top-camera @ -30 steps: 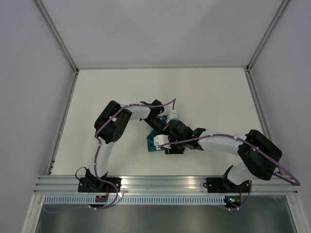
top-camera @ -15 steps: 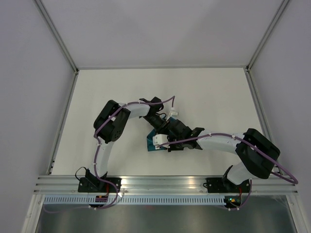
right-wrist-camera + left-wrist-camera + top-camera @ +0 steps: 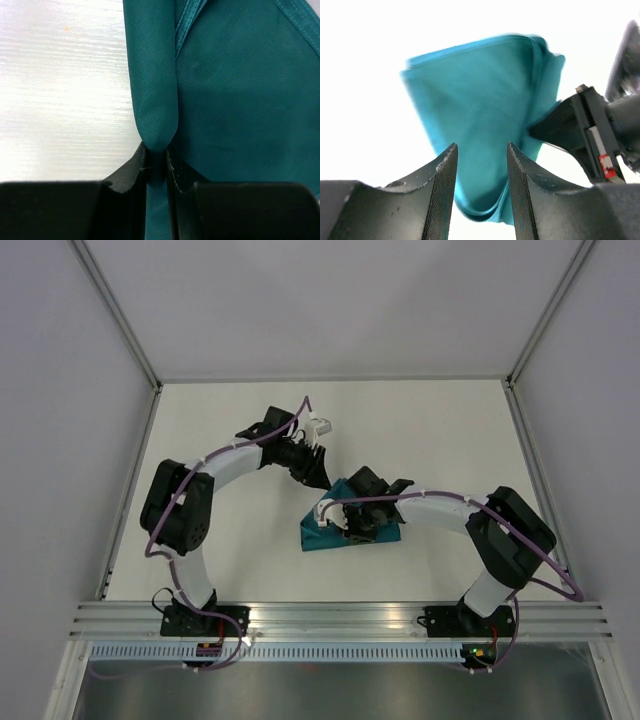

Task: Fold the napkin, place the utensils inside, and roll it up
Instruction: Roll the napkin at the center of the board.

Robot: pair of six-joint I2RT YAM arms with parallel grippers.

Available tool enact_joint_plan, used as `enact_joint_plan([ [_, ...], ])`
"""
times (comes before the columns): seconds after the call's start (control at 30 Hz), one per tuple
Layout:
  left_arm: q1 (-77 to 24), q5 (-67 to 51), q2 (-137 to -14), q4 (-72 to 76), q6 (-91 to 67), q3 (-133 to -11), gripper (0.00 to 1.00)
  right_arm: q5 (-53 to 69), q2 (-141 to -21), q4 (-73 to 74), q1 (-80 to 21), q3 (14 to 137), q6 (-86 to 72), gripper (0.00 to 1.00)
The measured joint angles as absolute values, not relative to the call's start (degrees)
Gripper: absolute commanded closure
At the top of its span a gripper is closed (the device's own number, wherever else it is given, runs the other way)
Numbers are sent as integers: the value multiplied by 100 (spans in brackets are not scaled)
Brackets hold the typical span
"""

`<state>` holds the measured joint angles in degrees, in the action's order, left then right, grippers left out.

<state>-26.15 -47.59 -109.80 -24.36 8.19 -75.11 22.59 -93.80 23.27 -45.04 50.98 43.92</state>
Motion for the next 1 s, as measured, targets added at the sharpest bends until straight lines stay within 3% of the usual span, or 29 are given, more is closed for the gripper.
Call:
enact_joint_plan([
  [0.4,-2434,-2921,-8794,-235,78,-5686,49,3730,-10665,3850,-3667,6475,4486,91],
  [0.73,-2628,-2392,-8047,191,237,-5087,48,4464,-11620,4976,-3306,7439,4595,92],
  [1.0,-3437,-1798,-7627,207,1387,-4534,47,4890,-12169,5717,-3168,7883,4580,92],
])
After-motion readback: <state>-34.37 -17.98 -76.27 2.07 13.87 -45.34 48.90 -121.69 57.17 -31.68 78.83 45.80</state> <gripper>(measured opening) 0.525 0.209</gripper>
